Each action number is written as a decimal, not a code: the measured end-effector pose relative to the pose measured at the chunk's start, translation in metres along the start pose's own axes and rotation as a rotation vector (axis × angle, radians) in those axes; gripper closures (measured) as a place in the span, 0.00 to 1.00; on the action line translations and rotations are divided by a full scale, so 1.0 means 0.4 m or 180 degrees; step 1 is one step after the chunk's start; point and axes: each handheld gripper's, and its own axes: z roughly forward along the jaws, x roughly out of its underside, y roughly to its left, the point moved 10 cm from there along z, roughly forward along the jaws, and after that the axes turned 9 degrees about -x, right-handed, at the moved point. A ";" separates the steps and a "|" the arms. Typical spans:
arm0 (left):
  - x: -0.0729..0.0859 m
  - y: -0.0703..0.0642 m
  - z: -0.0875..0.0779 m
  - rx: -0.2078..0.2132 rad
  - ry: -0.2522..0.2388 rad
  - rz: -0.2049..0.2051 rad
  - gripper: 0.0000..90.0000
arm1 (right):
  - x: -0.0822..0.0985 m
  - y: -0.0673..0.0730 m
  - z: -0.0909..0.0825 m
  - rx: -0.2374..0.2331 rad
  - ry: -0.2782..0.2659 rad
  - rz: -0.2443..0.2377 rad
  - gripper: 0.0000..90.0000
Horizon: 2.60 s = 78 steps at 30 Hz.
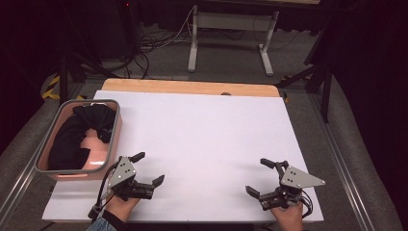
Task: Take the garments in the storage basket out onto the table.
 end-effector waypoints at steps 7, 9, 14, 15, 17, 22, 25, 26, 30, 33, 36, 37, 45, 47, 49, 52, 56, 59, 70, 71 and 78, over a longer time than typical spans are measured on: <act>-0.008 -0.006 0.000 0.0036 -0.0016 -0.0042 0.00 | 0.002 0.001 -0.001 -0.0001 0.0015 -0.0001 0.00; -0.006 -0.007 0.001 0.0043 0.0031 0.0006 0.00 | 0.003 0.001 -0.001 -0.0005 0.0019 0.0006 0.00; -0.002 -0.006 0.000 0.0096 0.0190 0.0130 0.00 | 0.004 0.001 0.000 -0.0005 0.0029 0.0001 0.00; -0.001 -0.006 -0.001 0.0110 0.0225 0.0166 0.01 | 0.004 0.001 0.000 -0.0005 0.0031 -0.0003 0.00; -0.002 -0.005 -0.001 0.0119 0.0270 0.0196 0.01 | 0.004 0.002 0.001 -0.0009 0.0031 -0.0004 0.00; -0.009 -0.003 -0.002 0.0151 0.0360 0.0236 0.02 | 0.005 0.002 0.002 -0.0008 0.0036 -0.0003 0.00; -0.017 0.001 -0.006 0.0180 0.0413 0.0268 0.02 | 0.005 0.002 0.002 -0.0008 0.0038 0.0001 0.00; -0.021 0.004 -0.008 0.0198 0.0427 0.0265 0.03 | 0.006 0.002 0.002 -0.0010 0.0041 0.0002 0.00; -0.039 0.019 -0.012 0.0264 0.0485 0.0231 0.03 | 0.006 0.002 0.004 -0.0015 0.0049 0.0007 0.00; -0.047 0.024 -0.013 0.0270 0.0527 0.0266 0.03 | 0.007 0.002 0.004 -0.0019 0.0051 0.0006 0.00; -0.054 0.028 -0.013 0.0274 0.0583 0.0340 0.03 | 0.007 0.003 0.004 -0.0024 0.0047 0.0006 0.00; -0.057 0.029 -0.013 0.0279 0.0596 0.0350 0.04 | 0.006 0.003 0.004 -0.0025 0.0046 0.0005 0.00; -0.079 0.042 -0.015 0.0333 0.0761 0.0482 0.04 | 0.007 0.004 0.004 -0.0038 0.0054 0.0007 0.01; -0.081 0.043 -0.015 0.0334 0.0774 0.0492 0.04 | 0.007 0.004 0.005 -0.0041 0.0053 0.0010 0.01; -0.092 0.052 -0.018 0.0342 0.0819 0.0520 0.06 | 0.007 0.004 0.005 -0.0044 0.0053 0.0009 0.01; -0.099 0.061 -0.020 0.0336 0.0852 0.0527 0.06 | 0.008 0.005 0.006 -0.0051 0.0059 0.0010 0.01; -0.109 0.076 -0.023 0.0312 0.0897 0.0524 0.06 | 0.008 0.005 0.006 -0.0054 0.0059 0.0012 0.01; -0.123 0.092 -0.027 0.0287 0.0916 0.0522 0.06 | 0.009 0.005 0.006 -0.0061 0.0064 0.0015 0.01; -0.154 0.142 -0.036 0.0224 0.0987 0.0451 0.06 | 0.010 0.004 0.007 -0.0070 0.0063 0.0020 0.01; -0.156 0.146 -0.037 0.0216 0.0994 0.0450 0.06 | 0.011 0.004 0.007 -0.0074 0.0065 0.0022 0.01; -0.168 0.194 -0.044 0.0087 0.1077 0.0516 0.06 | 0.013 0.005 0.009 -0.0087 0.0078 0.0030 0.01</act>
